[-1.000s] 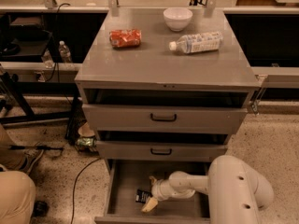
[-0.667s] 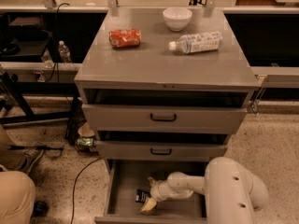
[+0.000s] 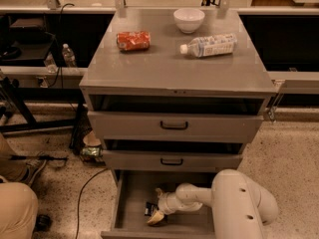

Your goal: Pick rxbar blueberry from bottom drawer and place on counter

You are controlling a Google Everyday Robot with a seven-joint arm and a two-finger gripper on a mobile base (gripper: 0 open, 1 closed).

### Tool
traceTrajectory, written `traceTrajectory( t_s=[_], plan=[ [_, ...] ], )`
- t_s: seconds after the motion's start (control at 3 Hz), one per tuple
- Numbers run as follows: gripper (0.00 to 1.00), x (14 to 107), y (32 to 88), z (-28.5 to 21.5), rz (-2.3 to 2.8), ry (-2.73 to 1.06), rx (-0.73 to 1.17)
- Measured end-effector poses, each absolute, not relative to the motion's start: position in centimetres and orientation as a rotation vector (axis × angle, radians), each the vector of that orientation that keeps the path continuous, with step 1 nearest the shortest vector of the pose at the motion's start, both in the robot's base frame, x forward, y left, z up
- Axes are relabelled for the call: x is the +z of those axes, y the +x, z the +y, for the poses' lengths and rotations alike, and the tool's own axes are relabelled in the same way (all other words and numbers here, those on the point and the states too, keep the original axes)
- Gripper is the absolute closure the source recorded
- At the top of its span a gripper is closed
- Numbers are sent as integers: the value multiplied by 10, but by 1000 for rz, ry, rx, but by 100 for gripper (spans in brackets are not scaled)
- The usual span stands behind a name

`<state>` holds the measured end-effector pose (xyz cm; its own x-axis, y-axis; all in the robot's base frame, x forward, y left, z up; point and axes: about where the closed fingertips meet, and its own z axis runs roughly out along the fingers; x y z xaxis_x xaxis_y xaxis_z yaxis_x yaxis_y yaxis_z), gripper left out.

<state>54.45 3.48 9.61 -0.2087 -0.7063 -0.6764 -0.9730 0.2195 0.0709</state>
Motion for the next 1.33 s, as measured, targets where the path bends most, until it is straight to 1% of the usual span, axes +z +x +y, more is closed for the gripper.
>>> traceTrajectory(
  t_s=[0.33, 0.67, 1.0, 1.33],
  plan=[
    [41, 99, 544, 35, 1987, -1544, 684],
    [72, 104, 545, 35, 1987, -1544, 684],
    [100, 107, 545, 35, 1987, -1544, 683],
    [100, 113, 545, 33, 1977, -1544, 678]
  ],
)
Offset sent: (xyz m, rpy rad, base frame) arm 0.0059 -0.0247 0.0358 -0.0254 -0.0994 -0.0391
